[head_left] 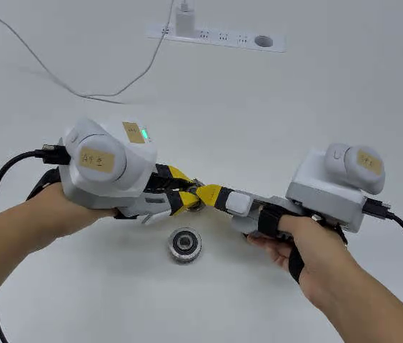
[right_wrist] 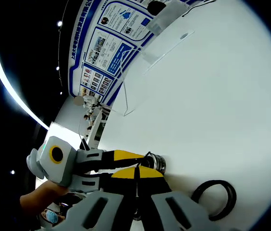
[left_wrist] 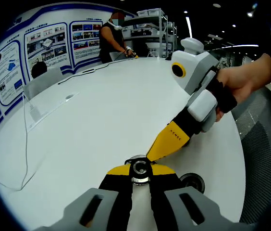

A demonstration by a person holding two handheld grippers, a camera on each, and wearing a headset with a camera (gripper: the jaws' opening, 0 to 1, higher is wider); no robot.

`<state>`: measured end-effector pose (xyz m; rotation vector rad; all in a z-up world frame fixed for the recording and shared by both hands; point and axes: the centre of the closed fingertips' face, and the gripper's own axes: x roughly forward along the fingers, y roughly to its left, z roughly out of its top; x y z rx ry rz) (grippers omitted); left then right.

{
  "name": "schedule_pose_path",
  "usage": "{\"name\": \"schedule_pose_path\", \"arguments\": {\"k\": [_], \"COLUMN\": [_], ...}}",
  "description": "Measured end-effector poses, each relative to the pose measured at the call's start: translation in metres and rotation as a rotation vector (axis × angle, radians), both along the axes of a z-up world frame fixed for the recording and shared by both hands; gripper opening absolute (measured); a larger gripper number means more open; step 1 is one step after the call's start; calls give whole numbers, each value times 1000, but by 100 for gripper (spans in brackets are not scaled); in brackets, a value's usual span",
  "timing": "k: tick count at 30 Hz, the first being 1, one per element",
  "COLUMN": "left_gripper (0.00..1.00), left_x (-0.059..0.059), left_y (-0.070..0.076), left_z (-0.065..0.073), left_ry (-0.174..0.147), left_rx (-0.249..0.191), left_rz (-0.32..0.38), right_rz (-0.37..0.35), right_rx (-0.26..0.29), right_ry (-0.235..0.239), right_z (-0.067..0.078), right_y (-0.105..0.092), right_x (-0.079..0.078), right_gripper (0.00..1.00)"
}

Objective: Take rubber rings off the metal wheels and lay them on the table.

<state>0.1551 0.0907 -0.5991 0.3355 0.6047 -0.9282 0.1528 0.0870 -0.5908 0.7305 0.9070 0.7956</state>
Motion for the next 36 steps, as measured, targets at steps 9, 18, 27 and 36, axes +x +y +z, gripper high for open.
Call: {"name": "schedule_pose_path", "arguments": {"k": [9,18,27,36], "left_gripper": [12,13,14,13], "left_x": [0,1,1,-4], "left_y": [0,1,2,9], "left_z": [0,-1,-2,6], "left_ry": [-8,-30,-35,-45], "left_rx": [7,29,60,57], "left_rz": [-8,-34,-51,-46], "right_rz": [0,-35,-47,-54], "right_rx": [13,-11,-37,-49], "right_ry": [7,20,23,21], "right_z": [2,-3,-7,-8], "right_y": [0,-2,-6,-7], "right_x": [-2,3,4,5], "right_gripper": [0,0,0,0]}}
